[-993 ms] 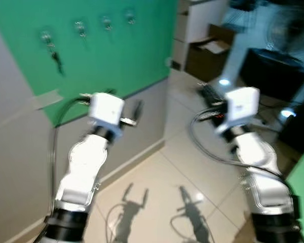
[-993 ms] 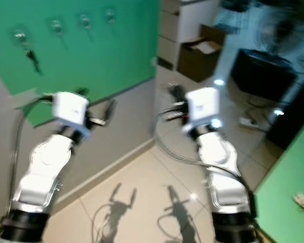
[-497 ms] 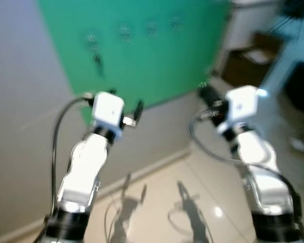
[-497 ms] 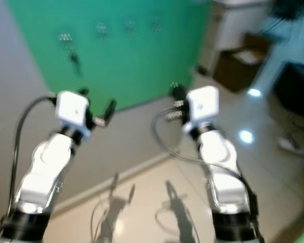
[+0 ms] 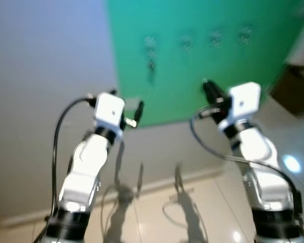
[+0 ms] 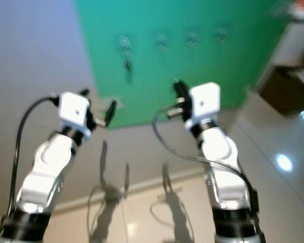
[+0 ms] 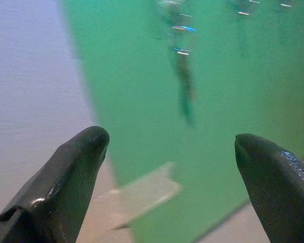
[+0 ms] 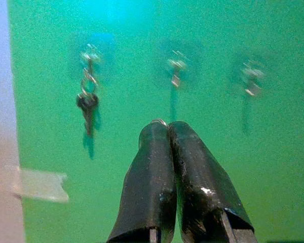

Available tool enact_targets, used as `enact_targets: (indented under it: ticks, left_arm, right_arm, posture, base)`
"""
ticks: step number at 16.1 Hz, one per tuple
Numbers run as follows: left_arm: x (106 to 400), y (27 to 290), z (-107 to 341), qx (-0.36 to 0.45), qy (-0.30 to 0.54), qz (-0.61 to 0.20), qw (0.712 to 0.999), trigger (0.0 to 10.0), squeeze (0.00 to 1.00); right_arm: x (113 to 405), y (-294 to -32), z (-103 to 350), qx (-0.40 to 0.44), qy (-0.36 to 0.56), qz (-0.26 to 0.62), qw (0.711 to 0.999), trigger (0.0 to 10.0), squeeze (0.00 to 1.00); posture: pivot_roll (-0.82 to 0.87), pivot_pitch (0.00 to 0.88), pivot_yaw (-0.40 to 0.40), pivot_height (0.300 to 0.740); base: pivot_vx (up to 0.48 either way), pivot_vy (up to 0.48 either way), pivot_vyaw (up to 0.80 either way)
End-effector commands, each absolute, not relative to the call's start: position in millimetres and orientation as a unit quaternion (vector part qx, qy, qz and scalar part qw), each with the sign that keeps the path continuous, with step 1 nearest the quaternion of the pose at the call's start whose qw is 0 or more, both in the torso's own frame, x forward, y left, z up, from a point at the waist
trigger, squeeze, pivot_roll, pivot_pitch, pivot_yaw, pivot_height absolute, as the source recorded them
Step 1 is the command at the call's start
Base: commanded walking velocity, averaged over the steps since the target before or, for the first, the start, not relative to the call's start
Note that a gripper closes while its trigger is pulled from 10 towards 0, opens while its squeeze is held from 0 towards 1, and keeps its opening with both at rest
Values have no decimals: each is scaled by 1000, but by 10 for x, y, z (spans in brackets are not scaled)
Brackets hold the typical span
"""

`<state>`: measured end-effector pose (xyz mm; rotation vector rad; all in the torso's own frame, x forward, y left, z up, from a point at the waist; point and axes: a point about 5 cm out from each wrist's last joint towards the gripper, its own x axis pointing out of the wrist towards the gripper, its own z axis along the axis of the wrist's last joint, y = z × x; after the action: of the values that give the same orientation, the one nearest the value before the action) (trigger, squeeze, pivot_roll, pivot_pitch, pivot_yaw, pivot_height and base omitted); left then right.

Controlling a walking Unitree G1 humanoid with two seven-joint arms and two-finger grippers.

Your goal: Hang keys on a hook

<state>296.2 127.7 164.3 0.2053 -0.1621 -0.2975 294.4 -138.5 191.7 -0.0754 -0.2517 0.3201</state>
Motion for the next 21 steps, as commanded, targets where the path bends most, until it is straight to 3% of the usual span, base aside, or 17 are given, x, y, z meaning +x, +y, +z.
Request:
enact_targets:
  ticks: [1, 8, 15, 21]
  left_arm:
    - [2970, 1353, 1682, 110, -87, -136, 981, 10000, 0]
    - [2975, 1335, 1670, 104, -83, -131, 982, 10000, 0]
    - [2985, 1319, 1673, 112, -80, -136, 981, 10000, 0]
    - [3013, 1332, 1699, 120, -83, -136, 980, 10000, 0]
  right_arm:
    - [2952, -1326, 1976, -20, -139, 170, 975, 10000, 0]
    - [3014, -1360, 2056, 11, -149, 165, 975, 10000, 0]
    - [3081, -1507, 2169, 39, -160, 137, 977, 10000, 0]
    - [3083, -1495, 2181, 55, -160, 144, 975, 10000, 0]
  posture:
    - [-61, 0, -17, 718]
    - [-63, 0, -28, 718]
    - [-69, 0, -15, 718]
    - [-68, 0, -2, 718]
  base:
    - [352, 0, 0]
    - [342, 0, 0]
    - [0, 0, 0]
    - [0, -396, 0]
